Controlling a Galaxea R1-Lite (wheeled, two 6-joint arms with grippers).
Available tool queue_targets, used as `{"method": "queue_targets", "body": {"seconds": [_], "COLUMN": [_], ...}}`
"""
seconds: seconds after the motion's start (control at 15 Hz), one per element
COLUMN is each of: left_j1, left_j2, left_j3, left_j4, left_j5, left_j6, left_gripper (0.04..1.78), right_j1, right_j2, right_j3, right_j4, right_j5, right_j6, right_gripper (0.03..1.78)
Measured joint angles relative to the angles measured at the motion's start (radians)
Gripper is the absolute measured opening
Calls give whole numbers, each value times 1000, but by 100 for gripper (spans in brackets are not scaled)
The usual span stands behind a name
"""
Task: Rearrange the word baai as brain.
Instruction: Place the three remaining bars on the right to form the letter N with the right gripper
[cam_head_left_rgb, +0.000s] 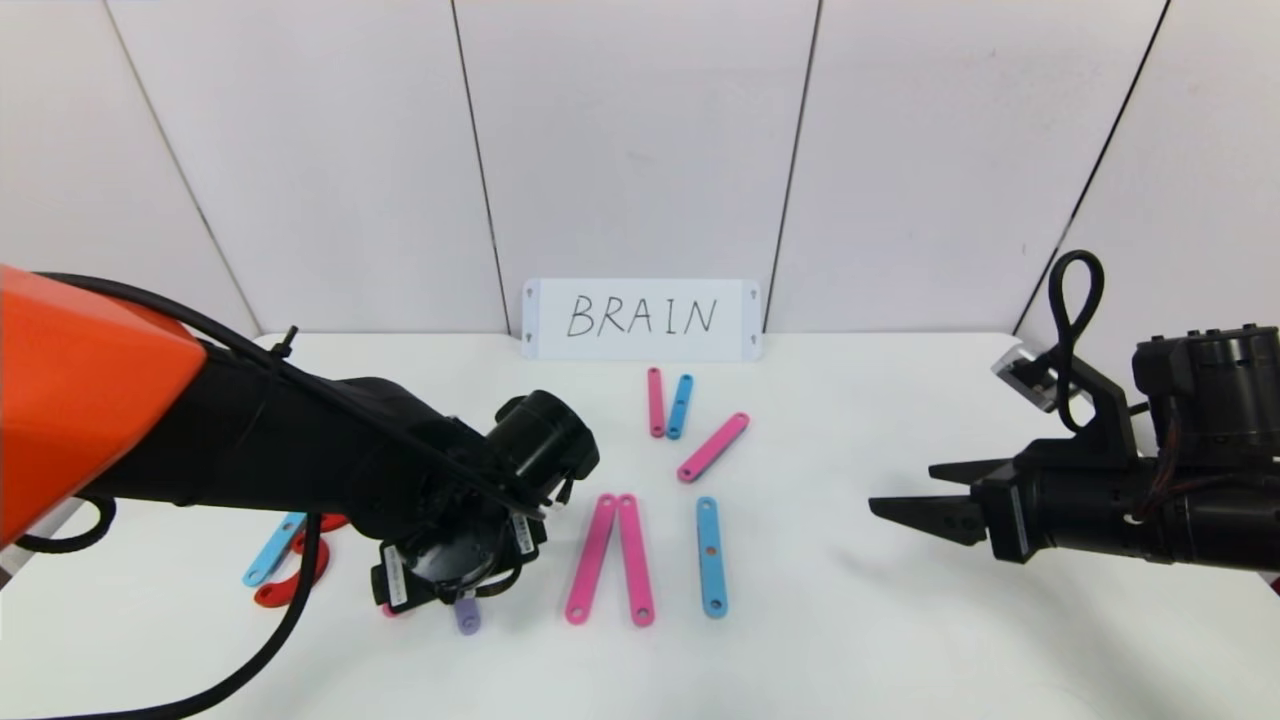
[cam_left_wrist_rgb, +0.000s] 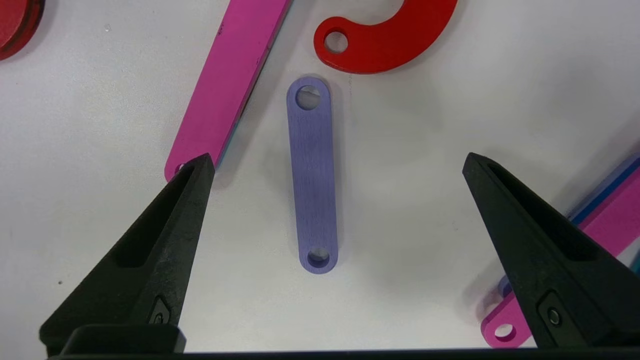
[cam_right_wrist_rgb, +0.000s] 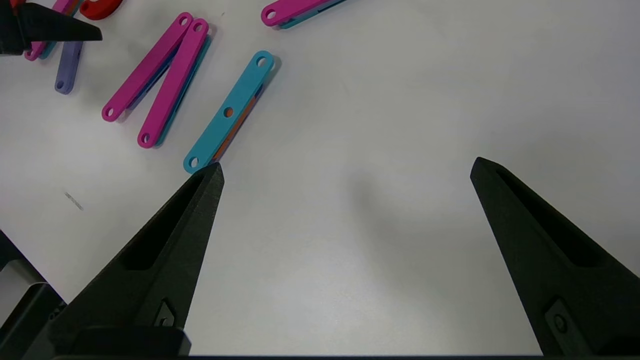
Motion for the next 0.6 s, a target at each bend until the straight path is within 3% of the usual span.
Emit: {"method": "queue_targets", "body": {"seconds": [0.27,0.6], "left_j1": [10,109], "left_j2": [-65,-203], "left_j3": [3,-15], "left_j4": [-36,-52], "left_j5": [-39,-292], "left_j6": [140,445], "left_gripper": [174,174], "right_j1": [5,8], "right_j2": [0,-4], "right_j3": [7,9], "right_j4": [0,0], "right_j5": [15,7], "right_j6": [-12,-15], "right_gripper": [173,173]}}
